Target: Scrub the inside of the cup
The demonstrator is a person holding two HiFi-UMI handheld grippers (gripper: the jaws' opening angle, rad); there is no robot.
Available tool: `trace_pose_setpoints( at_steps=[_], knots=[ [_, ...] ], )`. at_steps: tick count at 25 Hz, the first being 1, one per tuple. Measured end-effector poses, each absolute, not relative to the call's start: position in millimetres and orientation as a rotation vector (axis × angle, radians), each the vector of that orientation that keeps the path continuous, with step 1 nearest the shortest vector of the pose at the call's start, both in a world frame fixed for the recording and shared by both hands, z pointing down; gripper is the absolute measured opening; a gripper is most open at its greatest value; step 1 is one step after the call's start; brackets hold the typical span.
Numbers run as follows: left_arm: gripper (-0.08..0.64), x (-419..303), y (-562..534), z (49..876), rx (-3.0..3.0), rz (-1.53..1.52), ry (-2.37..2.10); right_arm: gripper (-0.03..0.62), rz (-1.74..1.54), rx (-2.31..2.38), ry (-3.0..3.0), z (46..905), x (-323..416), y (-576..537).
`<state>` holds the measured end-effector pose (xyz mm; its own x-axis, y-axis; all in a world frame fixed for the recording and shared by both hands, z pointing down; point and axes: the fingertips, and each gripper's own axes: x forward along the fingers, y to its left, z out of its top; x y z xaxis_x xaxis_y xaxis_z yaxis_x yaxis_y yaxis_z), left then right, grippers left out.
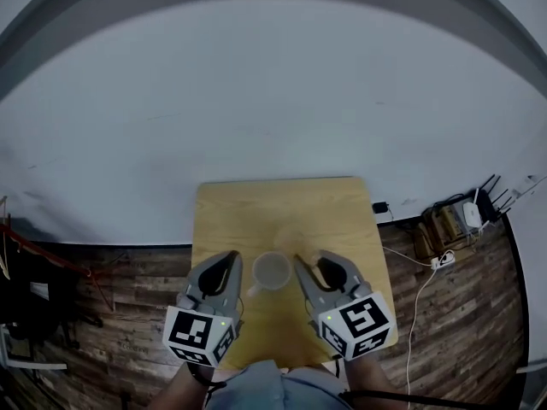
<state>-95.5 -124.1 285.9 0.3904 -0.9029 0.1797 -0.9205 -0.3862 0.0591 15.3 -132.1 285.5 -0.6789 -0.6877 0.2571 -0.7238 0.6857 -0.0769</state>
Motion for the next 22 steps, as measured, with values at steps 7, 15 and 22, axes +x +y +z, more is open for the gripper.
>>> trace_pose_setpoints(
  at_steps=[7, 15, 22],
  knots=[
    [0.02, -80, -127, 246, 2.526, 0.138, -1.786, 0.074, 0.139, 1.135, -2.73, 262, 5, -131],
    [0.02, -62, -129, 236, 2.507, 0.124, -1.805, 0.072, 0.091, 1.149, -2.729, 258, 12, -131],
    [0.02, -50, -132, 236, 2.52, 0.144, -1.803, 0.072, 0.111, 1.161, -2.73, 258, 20, -134]
  ],
)
